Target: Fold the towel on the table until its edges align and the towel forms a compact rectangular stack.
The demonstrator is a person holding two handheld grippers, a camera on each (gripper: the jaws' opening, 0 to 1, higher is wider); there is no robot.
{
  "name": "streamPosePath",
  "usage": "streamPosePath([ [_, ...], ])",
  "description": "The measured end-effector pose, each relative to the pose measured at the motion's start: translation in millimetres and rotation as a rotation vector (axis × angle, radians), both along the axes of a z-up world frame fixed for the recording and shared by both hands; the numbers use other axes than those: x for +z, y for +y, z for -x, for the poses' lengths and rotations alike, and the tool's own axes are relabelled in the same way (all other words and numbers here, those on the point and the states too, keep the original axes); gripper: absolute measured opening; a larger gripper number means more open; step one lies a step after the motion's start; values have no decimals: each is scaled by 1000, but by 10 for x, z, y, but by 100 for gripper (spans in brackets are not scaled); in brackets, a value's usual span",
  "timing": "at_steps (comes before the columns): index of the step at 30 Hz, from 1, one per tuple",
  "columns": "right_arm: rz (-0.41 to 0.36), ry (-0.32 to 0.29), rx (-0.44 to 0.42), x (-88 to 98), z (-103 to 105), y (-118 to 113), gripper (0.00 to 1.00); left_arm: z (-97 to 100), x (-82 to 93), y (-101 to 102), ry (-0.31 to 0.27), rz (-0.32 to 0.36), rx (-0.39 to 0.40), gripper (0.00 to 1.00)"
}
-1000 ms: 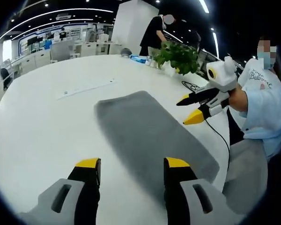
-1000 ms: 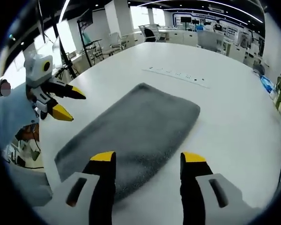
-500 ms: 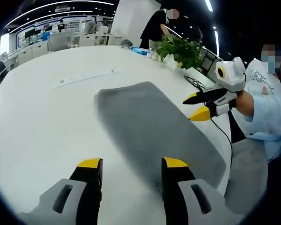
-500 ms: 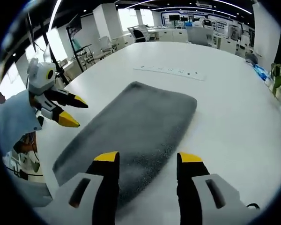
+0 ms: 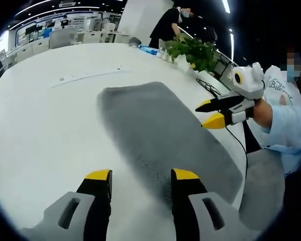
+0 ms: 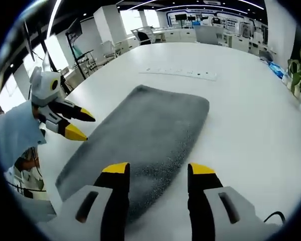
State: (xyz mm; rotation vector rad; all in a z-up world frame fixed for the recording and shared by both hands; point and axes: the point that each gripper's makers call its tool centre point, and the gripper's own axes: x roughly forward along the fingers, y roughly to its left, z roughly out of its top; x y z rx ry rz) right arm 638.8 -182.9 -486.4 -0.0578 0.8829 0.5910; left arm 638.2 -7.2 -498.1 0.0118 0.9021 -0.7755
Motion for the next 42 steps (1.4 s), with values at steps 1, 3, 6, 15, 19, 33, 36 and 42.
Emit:
streamPosePath([
  [1, 0, 2, 1, -10, -1, -1, 45, 0, -2, -6, 2, 2, 2, 49],
  [3, 0, 3, 1, -14, 11, 6, 45, 35, 7, -48, 8, 6, 2, 48],
  [6, -10, 8, -3, -16, 15, 25, 44, 52, -7, -66, 32, 16, 4, 45],
  [15, -19, 43, -21, -131, -82, 18, 40, 52, -72, -158, 125, 67, 79, 41],
  [19, -49, 69, -74, -144, -83, -8, 40, 41, -58, -177, 133, 68, 107, 36],
  [33, -66, 121, -111, -293, 25, -23, 16, -9, -189, -174, 112, -31, 104, 6],
  [36, -75, 125, -115, -331, 4, -15, 12, 36, -152, -211, 96, -57, 94, 5],
  [42, -71, 127, -107, -322, 35, 25, 7, -60, -222, -142, 101, -56, 111, 4],
])
